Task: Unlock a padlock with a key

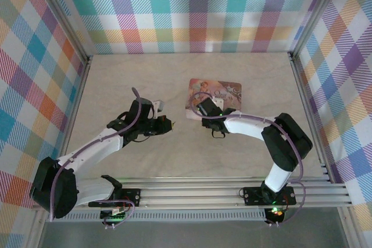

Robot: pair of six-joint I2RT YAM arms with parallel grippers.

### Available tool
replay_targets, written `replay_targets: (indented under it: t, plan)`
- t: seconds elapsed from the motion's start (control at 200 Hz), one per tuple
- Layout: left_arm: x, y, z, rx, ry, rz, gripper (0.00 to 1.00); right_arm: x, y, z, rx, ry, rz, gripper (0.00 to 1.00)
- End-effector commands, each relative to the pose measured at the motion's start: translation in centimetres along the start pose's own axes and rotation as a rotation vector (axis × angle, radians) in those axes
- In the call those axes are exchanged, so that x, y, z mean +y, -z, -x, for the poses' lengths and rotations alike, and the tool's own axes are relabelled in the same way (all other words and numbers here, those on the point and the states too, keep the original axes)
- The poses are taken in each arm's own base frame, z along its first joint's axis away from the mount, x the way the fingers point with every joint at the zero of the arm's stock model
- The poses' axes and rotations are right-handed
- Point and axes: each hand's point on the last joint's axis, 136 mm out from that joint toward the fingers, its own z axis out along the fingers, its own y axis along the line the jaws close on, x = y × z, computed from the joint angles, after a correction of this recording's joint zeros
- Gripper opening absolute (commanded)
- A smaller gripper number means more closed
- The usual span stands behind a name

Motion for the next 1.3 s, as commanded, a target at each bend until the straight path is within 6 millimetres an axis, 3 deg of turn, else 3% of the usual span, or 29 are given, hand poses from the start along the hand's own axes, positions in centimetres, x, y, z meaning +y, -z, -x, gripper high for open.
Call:
replay_targets:
  t: [0.0,0.38,0.825,0.95,1.115,1.295]
  plan:
    - [0.2,0.5,-0.6,0.006,-0.022,0.013,0.00,0.1,-0.6,0.8,-0.046,0.002,-0.016,0.43]
    - [1.0,2.0,-2.3,0.019,-0.022,0.032,0.00,0.2,-1.3,0.6,-0.048,-0.007,-0.020,0.36]
    - [1.4,3.5,-3.6,-0.014,-0.020,0.023,0.00,0.5,0.2,1.3,-0.077,0.041,0.031,0.12]
    - [0.6,3.2,-3.5,-0.015,-0.041,-0.029,0.00,0.8,1.1,0.7,-0.051,0.066,0.083,0.07]
    - [-1.9,2.7,-2.5,-0.063,-0.134,-0.172,0.00,2.0,2.5,-0.4,0.009,0.126,0.187,0.00]
    - [-4.2,3.7,-2.4,-0.164,-0.264,-0.299,0.00,3.2,4.3,-1.3,0.088,0.129,0.288,0.00]
